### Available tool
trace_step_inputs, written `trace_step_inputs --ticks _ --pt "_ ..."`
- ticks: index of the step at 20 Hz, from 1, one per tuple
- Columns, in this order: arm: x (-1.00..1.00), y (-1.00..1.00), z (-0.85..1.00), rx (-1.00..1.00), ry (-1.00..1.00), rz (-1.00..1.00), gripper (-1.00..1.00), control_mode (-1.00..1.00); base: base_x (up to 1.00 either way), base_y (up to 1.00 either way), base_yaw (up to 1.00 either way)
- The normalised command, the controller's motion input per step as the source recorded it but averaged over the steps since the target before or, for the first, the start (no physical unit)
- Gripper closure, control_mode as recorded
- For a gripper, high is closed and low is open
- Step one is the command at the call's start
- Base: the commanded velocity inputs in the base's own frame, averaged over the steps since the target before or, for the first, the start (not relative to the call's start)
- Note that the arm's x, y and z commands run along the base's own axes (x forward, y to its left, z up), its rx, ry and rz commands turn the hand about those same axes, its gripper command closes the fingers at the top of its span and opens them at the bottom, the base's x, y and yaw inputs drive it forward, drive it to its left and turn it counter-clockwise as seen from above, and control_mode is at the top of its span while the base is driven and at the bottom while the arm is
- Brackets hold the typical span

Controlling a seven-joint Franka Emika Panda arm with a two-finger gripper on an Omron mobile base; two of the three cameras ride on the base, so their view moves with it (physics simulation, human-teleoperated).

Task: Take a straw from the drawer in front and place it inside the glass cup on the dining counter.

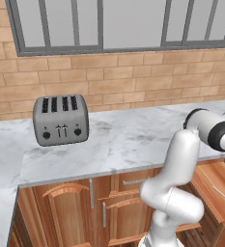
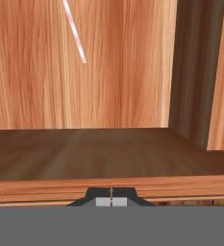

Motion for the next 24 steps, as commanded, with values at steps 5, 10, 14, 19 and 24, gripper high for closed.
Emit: trace_step_inputs --ticks 5,10,14,19,24 --pt "0.00 0.11 0.25 0.00 0.00 0.00 1.00 -1.00 0.00 0.00 0.00" --pt "0.01 0.17 0.18 0.00 0.00 0.00 1.00 -1.00 0.00 0.00 0.00" --pt "0.03 0.20 0.15 0.00 0.00 0.00 1.00 -1.00 0.00 0.00 0.00" --pt "0.01 0.22 0.11 0.00 0.00 0.00 1.00 -1.00 0.00 0.00 0.00" --pt "0.00 0.18 0.11 0.00 0.00 0.00 1.00 -1.00 0.00 0.00 0.00"
